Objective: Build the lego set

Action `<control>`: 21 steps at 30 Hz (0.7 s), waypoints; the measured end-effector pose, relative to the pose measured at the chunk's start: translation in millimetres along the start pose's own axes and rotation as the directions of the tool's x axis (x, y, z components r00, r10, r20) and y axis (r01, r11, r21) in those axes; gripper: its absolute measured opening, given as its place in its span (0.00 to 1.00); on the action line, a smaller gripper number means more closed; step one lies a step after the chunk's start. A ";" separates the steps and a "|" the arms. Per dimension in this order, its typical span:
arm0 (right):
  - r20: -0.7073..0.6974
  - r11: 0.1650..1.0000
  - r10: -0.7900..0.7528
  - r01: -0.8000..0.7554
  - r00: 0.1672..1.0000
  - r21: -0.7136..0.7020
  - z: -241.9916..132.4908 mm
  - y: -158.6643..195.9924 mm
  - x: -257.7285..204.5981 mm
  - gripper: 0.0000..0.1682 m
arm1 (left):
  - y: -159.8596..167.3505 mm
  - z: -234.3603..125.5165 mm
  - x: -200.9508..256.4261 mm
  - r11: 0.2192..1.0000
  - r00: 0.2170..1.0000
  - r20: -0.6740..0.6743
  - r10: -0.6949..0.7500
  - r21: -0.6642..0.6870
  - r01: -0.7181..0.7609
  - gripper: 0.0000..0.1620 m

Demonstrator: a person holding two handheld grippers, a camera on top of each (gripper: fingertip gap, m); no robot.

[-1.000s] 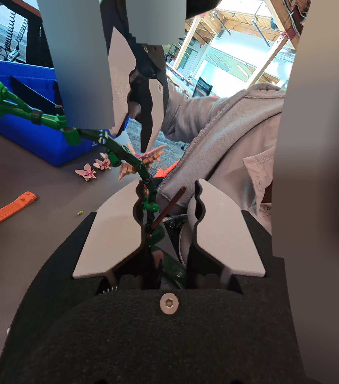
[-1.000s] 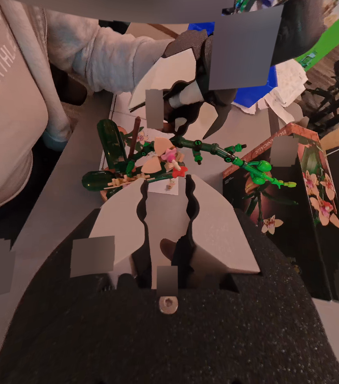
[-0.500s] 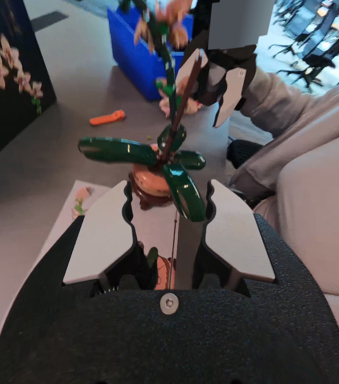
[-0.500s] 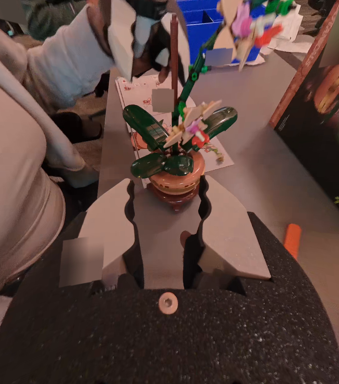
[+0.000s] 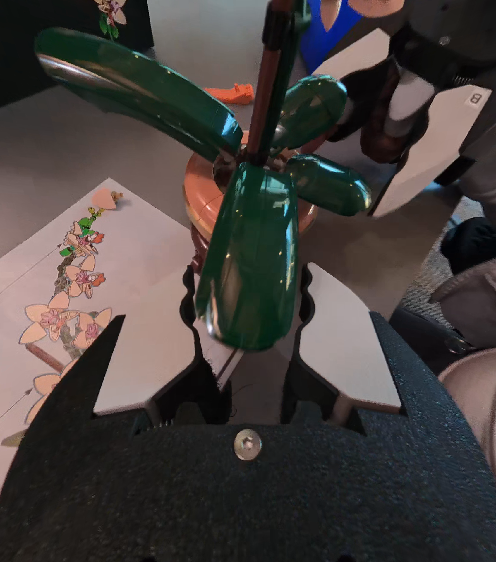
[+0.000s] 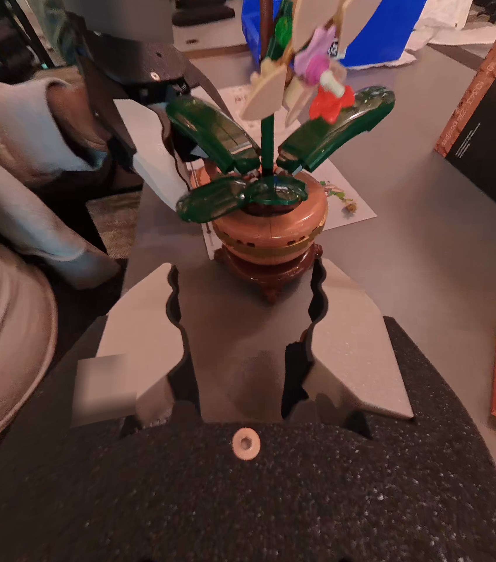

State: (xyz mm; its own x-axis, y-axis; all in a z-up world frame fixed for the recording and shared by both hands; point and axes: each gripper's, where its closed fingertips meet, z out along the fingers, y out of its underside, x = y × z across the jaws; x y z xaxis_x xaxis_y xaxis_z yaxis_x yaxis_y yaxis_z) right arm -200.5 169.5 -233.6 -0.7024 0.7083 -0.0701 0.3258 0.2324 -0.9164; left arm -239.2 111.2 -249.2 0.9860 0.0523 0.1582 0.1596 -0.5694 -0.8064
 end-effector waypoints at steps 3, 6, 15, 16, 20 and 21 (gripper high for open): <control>-0.007 0.999 -0.016 0.015 1.000 -0.030 13.1 3.0 2.0 0.50 | -2.6 14.2 1.1 0.999 0.998 0.046 0.046 -0.004 -0.046 0.35; -0.031 0.999 -0.035 0.034 0.999 -0.036 17.2 2.1 -3.0 0.52 | -4.1 18.7 -0.8 0.997 0.997 0.029 0.075 -0.015 -0.075 0.31; 0.025 0.999 -0.029 0.028 0.999 0.017 20.6 -0.8 -55.9 0.42 | 3.2 3.6 -31.9 0.995 0.996 -0.028 0.081 -0.057 -0.082 0.19; 0.017 0.999 -0.014 0.013 1.000 0.032 17.4 -1.7 -54.8 0.42 | 1.5 1.8 -31.3 0.997 0.997 -0.042 0.064 -0.042 -0.065 0.18; -0.111 0.990 0.059 -0.044 0.992 0.137 1.6 -10.4 -22.7 0.41 | -0.9 -1.8 -28.2 0.999 0.997 -0.060 0.041 -0.006 -0.042 0.18; -0.133 0.986 0.061 -0.040 0.989 0.159 0.7 -14.2 -16.1 0.42 | -0.6 -1.9 -26.0 0.999 0.997 -0.071 0.039 -0.008 -0.039 0.18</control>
State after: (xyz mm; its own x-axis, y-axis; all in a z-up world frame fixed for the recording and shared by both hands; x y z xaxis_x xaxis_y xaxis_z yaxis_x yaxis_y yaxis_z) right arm -194.2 154.3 -219.8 -0.5906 0.8036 -0.0731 0.2485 0.0950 -0.9640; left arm -265.0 108.6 -251.8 0.9855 -0.0284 0.1672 0.1203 -0.5775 -0.8075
